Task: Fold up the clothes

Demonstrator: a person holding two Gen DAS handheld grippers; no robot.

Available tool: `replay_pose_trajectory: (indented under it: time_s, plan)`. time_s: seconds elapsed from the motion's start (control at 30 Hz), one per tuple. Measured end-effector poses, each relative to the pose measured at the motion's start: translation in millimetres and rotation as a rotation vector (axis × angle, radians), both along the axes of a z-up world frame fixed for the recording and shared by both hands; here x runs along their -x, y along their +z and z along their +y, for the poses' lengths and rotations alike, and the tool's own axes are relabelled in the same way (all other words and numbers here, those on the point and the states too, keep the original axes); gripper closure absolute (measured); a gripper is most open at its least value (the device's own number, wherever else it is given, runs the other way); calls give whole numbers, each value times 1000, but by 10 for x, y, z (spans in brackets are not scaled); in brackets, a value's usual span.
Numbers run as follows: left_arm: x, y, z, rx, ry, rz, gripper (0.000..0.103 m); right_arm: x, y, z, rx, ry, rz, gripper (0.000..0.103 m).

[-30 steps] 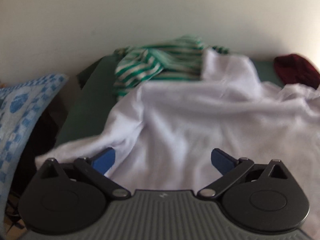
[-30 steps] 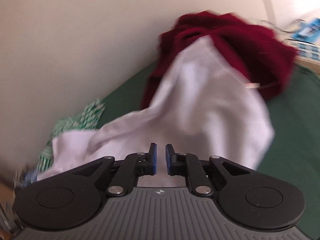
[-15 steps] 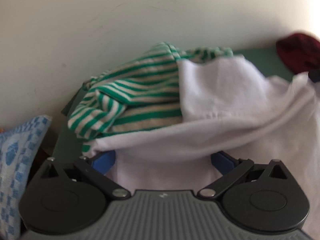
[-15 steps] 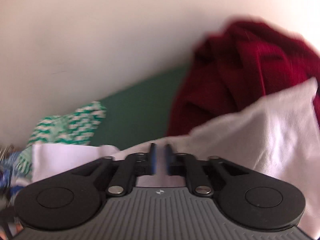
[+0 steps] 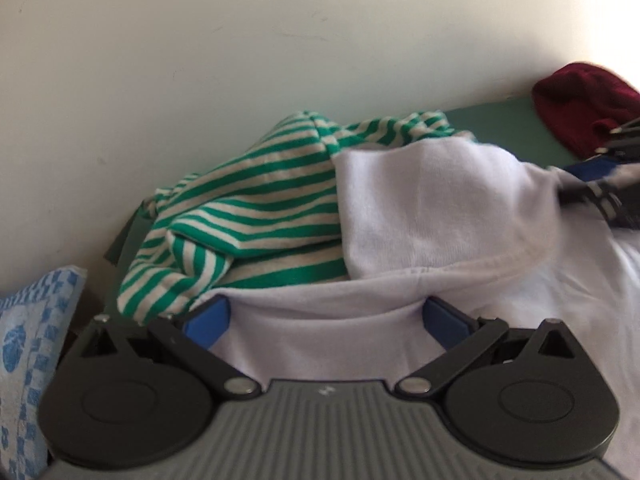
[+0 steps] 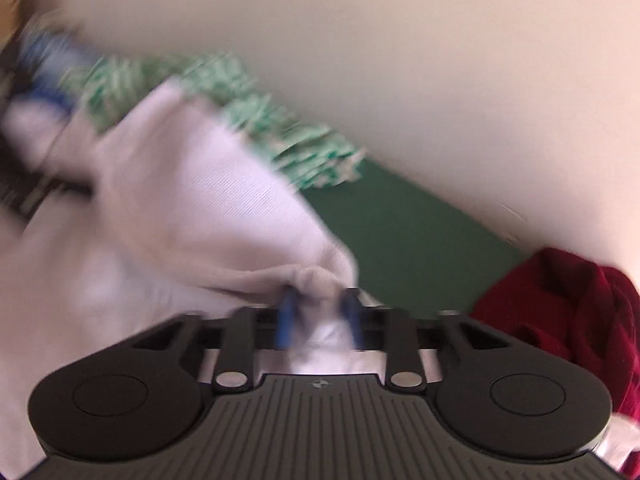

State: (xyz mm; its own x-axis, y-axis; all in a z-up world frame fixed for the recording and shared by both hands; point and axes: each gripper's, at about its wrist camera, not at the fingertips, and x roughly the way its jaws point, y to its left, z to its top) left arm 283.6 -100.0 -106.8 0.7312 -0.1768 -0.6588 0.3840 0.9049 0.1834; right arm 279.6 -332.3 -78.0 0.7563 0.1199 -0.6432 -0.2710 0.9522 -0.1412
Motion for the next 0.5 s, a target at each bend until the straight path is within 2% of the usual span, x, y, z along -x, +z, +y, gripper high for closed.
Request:
replay_pose_trajectory:
  time_s: [0.13,0.17,0.2,0.3,0.33,0.37,0.5]
  plan:
    - [92,106,61,20,-49,-41,1,-127,-16,-210,-196,-149,24,82]
    - [85,112,70,35,-57,-31,1,-164,-56,-262,-248,-169,60,76]
    - [63,106,70,50,-62,-15,1,-178,-69,-285,-269,-171,71,74]
    - [-31,30,57,3,-30,-28,1,-137,45,-222,-161,-133,30,62]
    - [-70,-6,52,-19,-14,-43,1,-35,120,-208,-159,-136,-13,57]
    - [-108,-9,40,-30,7,-55,1,46,199,-180,-160,-133,-48,56]
    - [-217,28,148,44,47,-31,0,249,376,32,-156,33,-75,52]
